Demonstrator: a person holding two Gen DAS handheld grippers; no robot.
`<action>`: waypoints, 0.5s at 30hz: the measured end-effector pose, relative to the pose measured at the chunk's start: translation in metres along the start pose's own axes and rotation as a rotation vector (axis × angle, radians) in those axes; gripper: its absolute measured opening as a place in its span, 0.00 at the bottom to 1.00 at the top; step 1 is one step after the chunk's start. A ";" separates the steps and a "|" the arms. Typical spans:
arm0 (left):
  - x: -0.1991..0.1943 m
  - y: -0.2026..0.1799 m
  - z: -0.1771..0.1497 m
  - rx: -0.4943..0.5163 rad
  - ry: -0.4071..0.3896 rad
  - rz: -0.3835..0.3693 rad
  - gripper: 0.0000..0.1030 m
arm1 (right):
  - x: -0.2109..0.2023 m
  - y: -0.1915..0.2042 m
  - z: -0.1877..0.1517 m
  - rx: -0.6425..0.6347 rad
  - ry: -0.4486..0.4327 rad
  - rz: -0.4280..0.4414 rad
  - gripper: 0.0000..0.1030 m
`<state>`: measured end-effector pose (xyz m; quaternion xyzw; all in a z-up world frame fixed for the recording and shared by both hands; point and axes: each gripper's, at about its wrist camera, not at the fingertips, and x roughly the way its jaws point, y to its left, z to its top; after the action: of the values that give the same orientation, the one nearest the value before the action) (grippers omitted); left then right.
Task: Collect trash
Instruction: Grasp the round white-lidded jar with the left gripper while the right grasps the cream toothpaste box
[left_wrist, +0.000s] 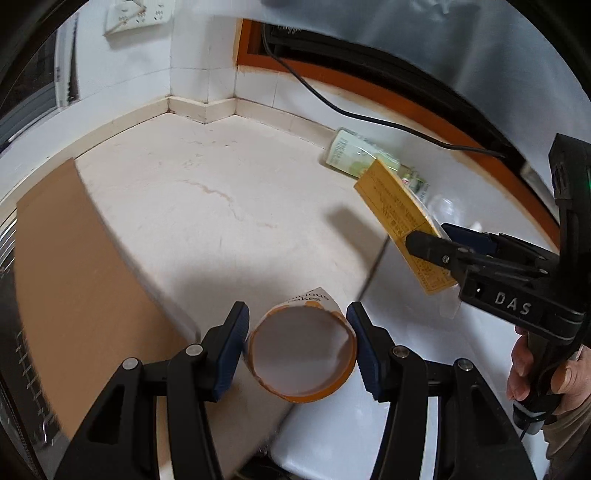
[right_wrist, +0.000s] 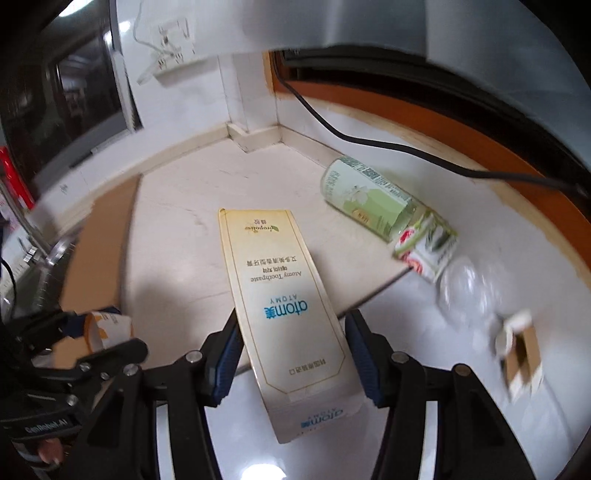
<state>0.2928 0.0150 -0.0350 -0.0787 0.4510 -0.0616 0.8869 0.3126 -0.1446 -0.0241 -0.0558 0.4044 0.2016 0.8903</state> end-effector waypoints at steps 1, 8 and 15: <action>-0.009 -0.002 -0.007 0.001 -0.005 -0.004 0.52 | -0.008 0.003 -0.004 0.012 -0.012 0.016 0.53; -0.071 -0.011 -0.067 0.013 -0.040 -0.022 0.52 | -0.067 0.026 -0.046 0.093 -0.066 0.126 0.53; -0.123 -0.006 -0.124 0.027 -0.087 -0.012 0.52 | -0.111 0.057 -0.103 0.121 -0.088 0.201 0.53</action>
<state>0.1205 0.0205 -0.0088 -0.0722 0.4108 -0.0696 0.9062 0.1519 -0.1543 -0.0062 0.0476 0.3799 0.2673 0.8843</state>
